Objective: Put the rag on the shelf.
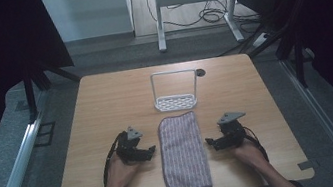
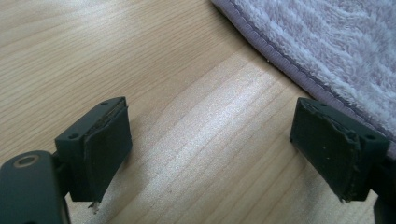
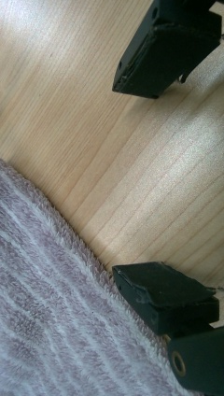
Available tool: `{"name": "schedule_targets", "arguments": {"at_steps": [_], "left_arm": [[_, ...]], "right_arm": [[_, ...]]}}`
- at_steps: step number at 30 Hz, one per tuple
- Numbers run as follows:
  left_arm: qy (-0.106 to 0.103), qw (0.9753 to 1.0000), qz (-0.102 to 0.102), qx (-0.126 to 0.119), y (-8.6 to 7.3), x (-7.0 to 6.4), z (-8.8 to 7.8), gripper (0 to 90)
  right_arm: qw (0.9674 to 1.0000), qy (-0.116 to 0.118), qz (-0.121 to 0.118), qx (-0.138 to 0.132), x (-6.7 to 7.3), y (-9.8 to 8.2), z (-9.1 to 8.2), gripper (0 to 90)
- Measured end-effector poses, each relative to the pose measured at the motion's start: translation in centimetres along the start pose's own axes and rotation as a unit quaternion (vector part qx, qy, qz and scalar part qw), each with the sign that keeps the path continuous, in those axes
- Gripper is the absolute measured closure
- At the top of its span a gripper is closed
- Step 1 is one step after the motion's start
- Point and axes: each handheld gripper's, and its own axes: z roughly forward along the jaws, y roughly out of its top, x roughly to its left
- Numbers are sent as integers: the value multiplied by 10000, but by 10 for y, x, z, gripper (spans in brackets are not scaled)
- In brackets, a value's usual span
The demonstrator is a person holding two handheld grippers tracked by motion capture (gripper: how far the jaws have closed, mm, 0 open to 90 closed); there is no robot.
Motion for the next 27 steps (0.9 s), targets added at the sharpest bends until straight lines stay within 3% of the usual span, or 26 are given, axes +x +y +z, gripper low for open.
{"name": "schedule_targets", "arguments": {"at_steps": [27], "left_arm": [[19, 10000, -25, -23, 0, -1, 0, 125]], "right_arm": [[9999, 71, -56, 107, 0, 3, 1, 85]]}}
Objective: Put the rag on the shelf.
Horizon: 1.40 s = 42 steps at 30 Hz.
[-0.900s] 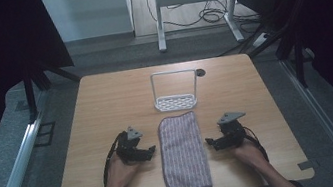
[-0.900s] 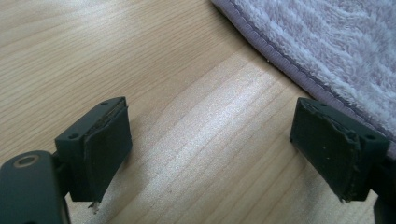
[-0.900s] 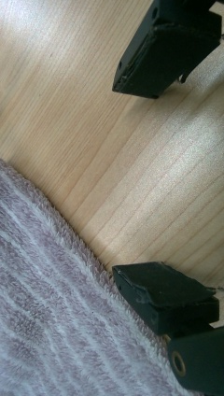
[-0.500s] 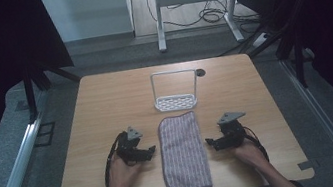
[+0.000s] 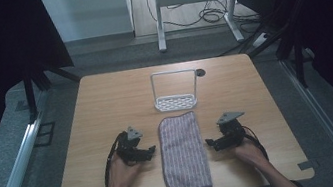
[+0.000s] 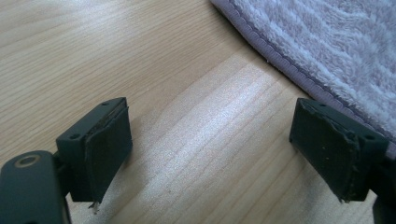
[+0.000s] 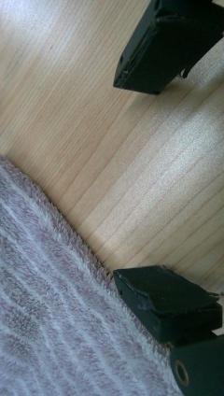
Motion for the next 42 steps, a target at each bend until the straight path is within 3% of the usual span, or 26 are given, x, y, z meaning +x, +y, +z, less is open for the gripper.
{"name": "schedule_targets", "arguments": {"at_steps": [4, 7, 14, 27, 28, 33, 37, 39, 42], "left_arm": [[-37, 10000, 50, -15, 1, -1, 0, 137], [-48, 9998, 196, 37, 4, -4, 0, 152], [-262, 9995, 55, -152, 10, -3, -3, 166], [-479, 9985, 152, -208, 37, 4, 7, 214], [-503, 9984, 182, -206, 40, 4, 9, 233], [-463, 9981, 383, -163, 56, 3, 20, 274], [-484, 9978, 406, -189, 66, 4, 31, 333], [-422, 9982, 406, -163, 69, 5, 37, 419], [-410, 9986, 292, -141, 71, 7, 48, 421]], "right_arm": [[10000, 34, -31, 88, 1, 3, -1, 139], [9999, 35, -26, 139, 2, 5, -1, 141], [9998, 124, 157, 79, -1, 12, -5, 142], [9983, 236, 529, 38, -11, 36, -2, 148], [9982, 223, 549, 10, -11, 43, 0, 201], [9986, 231, 479, -51, -12, 56, 5, 299], [9983, 248, 520, 1, -14, 66, 17, 353], [9982, 249, 542, 13, -15, 70, 24, 381], [9985, 171, 506, 124, -14, 74, 35, 406]]}}
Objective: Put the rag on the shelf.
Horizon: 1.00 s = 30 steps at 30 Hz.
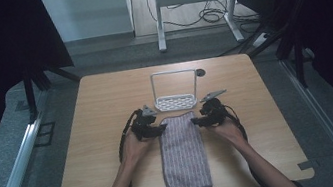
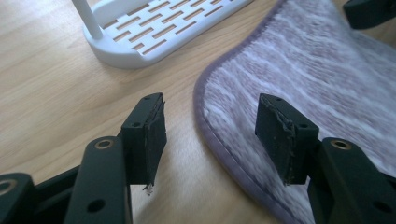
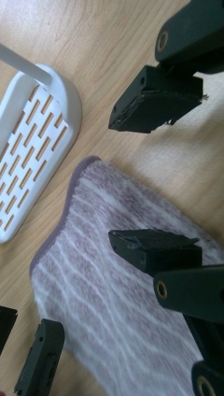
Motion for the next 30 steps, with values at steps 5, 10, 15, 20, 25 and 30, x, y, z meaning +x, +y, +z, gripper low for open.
{"name": "schedule_targets", "arguments": {"at_steps": [5, 10, 15, 20, 25, 30], "left_arm": [[-39, 9999, 70, 85, 0, -1, 14, 365], [-223, 9997, -15, 61, 0, -3, 14, 547], [-379, 9992, -155, -8, -2, -8, 13, 783], [-392, 9991, -172, -73, -1, -7, 10, 801], [-434, 9985, -77, -324, 9, -10, -7, 799], [-483, 9975, 7, -523, 20, -11, -25, 798]], "right_arm": [[9997, -85, -16, 218, 0, 0, 16, 449], [9995, -53, -257, 201, 5, -1, 18, 618], [9989, -14, -406, 240, 16, -1, 17, 827], [9983, -84, -539, 197, 18, -1, 13, 841], [9986, 1, -524, -42, 17, 5, -1, 839], [9979, 120, -540, -331, 19, 12, -19, 837]]}}
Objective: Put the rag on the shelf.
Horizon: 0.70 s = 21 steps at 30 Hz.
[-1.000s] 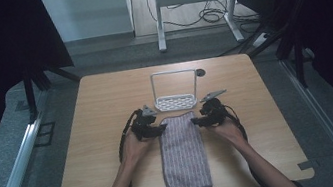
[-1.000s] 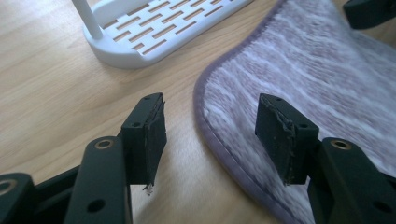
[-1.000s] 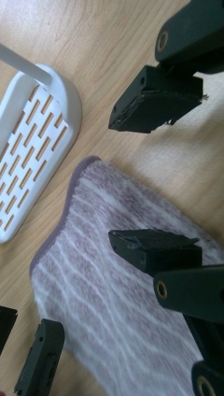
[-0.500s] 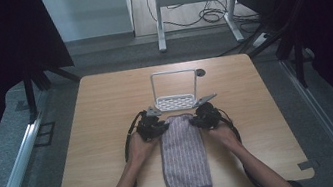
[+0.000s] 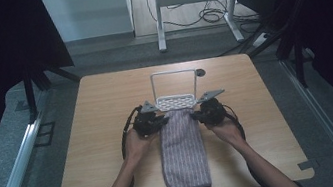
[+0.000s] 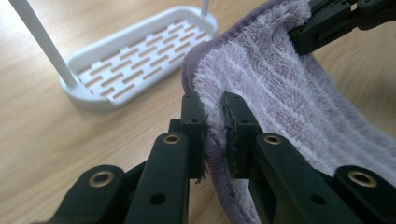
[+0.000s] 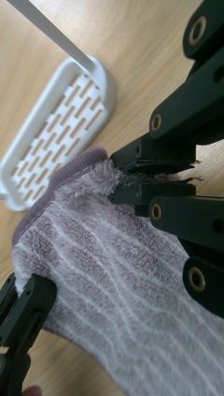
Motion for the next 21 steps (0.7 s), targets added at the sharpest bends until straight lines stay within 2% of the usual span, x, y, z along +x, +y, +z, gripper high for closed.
{"name": "schedule_targets", "arguments": {"at_steps": [10, 21], "left_arm": [[-7, 9994, 199, -289, 25, -4, -25, 797], [82, 9976, 466, -497, 51, -4, -48, 797]], "right_arm": [[9991, 46, -226, -356, 4, 26, -33, 834], [9974, 22, -301, -651, -1, 48, -57, 835]]}}
